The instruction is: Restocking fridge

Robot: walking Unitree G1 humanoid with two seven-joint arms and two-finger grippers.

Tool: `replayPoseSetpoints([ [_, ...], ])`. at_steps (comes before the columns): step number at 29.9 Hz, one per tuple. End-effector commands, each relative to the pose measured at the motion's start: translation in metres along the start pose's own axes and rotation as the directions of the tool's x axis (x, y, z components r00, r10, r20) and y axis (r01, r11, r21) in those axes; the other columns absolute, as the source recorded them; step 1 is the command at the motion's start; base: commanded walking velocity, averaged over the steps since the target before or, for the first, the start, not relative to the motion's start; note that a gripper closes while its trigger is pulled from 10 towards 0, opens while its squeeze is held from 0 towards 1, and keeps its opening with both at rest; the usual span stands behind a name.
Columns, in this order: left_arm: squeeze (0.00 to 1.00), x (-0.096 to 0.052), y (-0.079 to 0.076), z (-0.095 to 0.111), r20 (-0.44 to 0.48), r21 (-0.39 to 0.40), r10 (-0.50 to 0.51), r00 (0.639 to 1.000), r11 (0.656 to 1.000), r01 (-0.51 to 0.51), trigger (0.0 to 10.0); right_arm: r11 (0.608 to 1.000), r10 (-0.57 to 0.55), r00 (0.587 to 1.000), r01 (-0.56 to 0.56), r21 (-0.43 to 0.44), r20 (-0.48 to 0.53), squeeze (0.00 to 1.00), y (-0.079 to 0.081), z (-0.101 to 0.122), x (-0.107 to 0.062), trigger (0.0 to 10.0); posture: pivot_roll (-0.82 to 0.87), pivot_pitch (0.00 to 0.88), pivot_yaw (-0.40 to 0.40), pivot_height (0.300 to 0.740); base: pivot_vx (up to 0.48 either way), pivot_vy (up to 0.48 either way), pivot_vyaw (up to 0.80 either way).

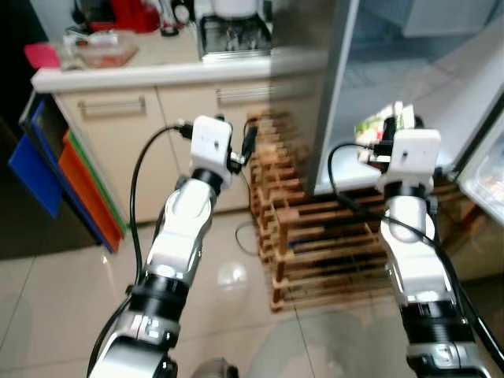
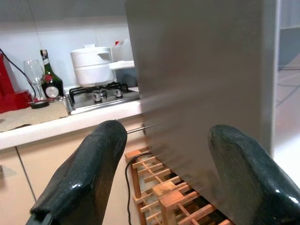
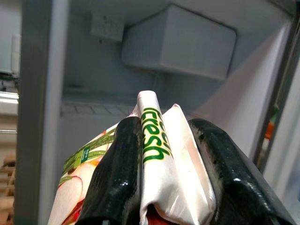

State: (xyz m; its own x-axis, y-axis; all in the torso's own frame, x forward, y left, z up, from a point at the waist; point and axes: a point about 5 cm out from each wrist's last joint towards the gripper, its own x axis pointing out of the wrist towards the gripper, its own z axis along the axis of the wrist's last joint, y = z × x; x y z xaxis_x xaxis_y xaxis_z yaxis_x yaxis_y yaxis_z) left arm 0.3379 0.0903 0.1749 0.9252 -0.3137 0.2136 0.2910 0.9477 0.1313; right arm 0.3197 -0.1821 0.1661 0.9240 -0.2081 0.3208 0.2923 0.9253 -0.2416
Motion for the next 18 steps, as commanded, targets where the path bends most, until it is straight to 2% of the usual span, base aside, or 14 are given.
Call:
replayPoseSetpoints([
  [1,0.0,0.003,-0.003,0.004,0.011,-0.005,-0.004,1.0,1.0,0.004,10.0,1.0,-0.025,1.0,0.025,0.008,-0.016,0.0,-0.01,-0.001,0.009,10.0,-0.07,0.0,0.043,0.74,0.0,-0.442,0.0],
  [5,0.0,0.002,0.0,0.002,0.002,0.0,0.013,1.0,1.0,-0.013,10.0,1.0,-0.011,1.0,0.011,0.016,-0.023,0.0,-0.009,0.0,0.019,10.0,-0.06,0.0,0.044,0.74,0.0,-0.424,0.0],
  [10,0.0,0.0,0.001,0.0,-0.012,0.008,0.021,1.0,1.0,-0.021,10.0,1.0,-0.001,1.0,0.001,0.03,-0.01,0.0,-0.007,0.004,0.022,10.0,-0.05,0.0,0.044,0.74,0.0,-0.421,0.0],
  [15,0.0,-0.001,0.013,-0.008,-0.066,-0.042,0.105,0.992,0.993,-0.108,10.0,0.999,0.037,0.999,-0.038,0.038,0.018,0.0,0.003,0.008,0.015,10.0,-0.05,0.0,0.047,0.74,0.328,-0.339,0.0],
  [18,0.0,-0.002,0.022,-0.015,-0.109,-0.027,0.164,0.98,0.986,-0.167,10.0,0.997,0.061,0.997,-0.063,0.041,0.036,0.0,0.01,0.011,0.008,10.0,-0.06,0.0,0.051,0.74,0.366,0.0,0.0],
])
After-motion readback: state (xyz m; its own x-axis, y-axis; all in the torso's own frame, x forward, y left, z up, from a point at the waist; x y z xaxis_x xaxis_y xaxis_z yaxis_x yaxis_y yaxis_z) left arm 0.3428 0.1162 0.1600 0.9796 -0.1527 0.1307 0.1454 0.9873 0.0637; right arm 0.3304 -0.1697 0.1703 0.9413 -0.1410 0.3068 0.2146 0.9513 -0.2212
